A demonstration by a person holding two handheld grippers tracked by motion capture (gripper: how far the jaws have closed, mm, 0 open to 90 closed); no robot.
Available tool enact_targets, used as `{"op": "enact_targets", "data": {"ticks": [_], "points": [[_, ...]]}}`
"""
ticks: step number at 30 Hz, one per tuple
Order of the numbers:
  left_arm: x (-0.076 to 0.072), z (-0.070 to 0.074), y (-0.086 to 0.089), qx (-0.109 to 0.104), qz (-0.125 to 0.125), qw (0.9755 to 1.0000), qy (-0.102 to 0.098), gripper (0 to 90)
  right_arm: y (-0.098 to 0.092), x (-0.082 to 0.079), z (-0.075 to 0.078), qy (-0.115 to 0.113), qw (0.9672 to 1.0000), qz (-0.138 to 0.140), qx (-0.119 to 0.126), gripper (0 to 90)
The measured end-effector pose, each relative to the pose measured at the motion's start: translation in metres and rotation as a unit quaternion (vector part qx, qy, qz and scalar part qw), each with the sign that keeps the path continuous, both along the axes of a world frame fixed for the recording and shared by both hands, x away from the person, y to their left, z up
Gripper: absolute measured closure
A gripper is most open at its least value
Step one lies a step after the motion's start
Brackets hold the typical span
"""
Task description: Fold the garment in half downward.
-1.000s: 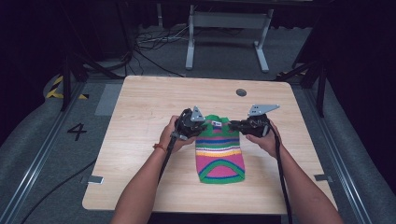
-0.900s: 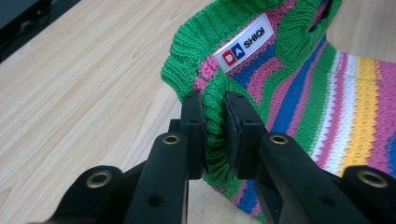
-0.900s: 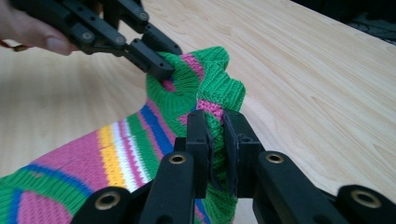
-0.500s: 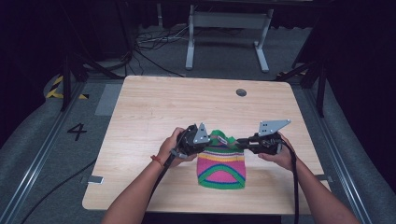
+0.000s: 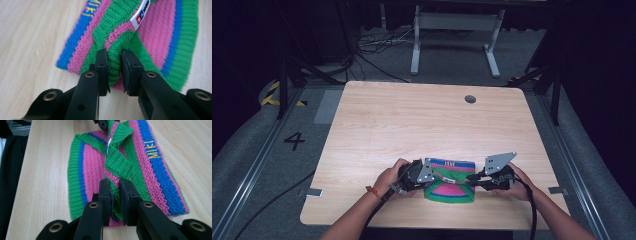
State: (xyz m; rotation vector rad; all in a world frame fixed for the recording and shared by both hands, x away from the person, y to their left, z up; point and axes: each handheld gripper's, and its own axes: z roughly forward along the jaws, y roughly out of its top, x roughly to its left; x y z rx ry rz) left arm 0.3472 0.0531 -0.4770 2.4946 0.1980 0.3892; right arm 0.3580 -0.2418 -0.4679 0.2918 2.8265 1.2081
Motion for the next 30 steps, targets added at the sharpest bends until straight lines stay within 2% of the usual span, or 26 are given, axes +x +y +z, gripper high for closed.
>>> {"op": "enact_targets", "data": {"ticks": [4,8,14,18,19,20,24,26,28,30], "points": [[-0.002,-0.002,0.001,0.006,0.0,1.0,-0.002,73.4,0.001,-0.002,-0.006,0.002,0.9999,-0.001,-0.01,80.5],[-0.005,-0.005,0.003,-0.001,0.01,0.9999,0.006,71.3,0.0,-0.003,-0.011,0.005,0.9999,-0.011,-0.004,80.5],[0.004,-0.01,0.001,-0.019,0.025,0.9995,0.009,69.2,0.0,-0.001,-0.014,-0.005,0.9993,-0.035,-0.013,80.4],[0.021,-0.011,-0.002,-0.025,0.039,0.9989,0.012,69.2,-0.002,0.009,-0.016,-0.013,0.998,-0.061,-0.013,80.3],[0.021,-0.011,-0.002,-0.025,0.039,0.9989,0.012,69.1,-0.002,0.009,-0.016,-0.013,0.998,-0.061,-0.013,80.3],[0.026,-0.012,-0.003,-0.028,0.043,0.9987,0.01,69.1,-0.002,0.013,-0.017,-0.018,0.9967,-0.077,-0.018,80.2],[0.042,-0.012,-0.007,-0.027,0.062,0.9977,0.01,68.4,-0.003,0.02,-0.017,-0.027,0.9948,-0.096,-0.021,79.9],[0.047,-0.01,-0.008,-0.023,0.07,0.9972,0.016,66.4,-0.003,0.023,-0.017,-0.032,0.9938,-0.105,-0.02,79.6],[0.046,-0.007,-0.007,-0.039,0.066,0.9965,0.034,60.8,-0.004,0.024,-0.016,-0.031,0.9935,-0.109,-0.014,79.0],[0.043,-0.003,-0.006,-0.054,0.059,0.9958,0.045,54.8,-0.005,0.023,-0.013,-0.031,0.9936,-0.108,-0.008,77.1]]}}
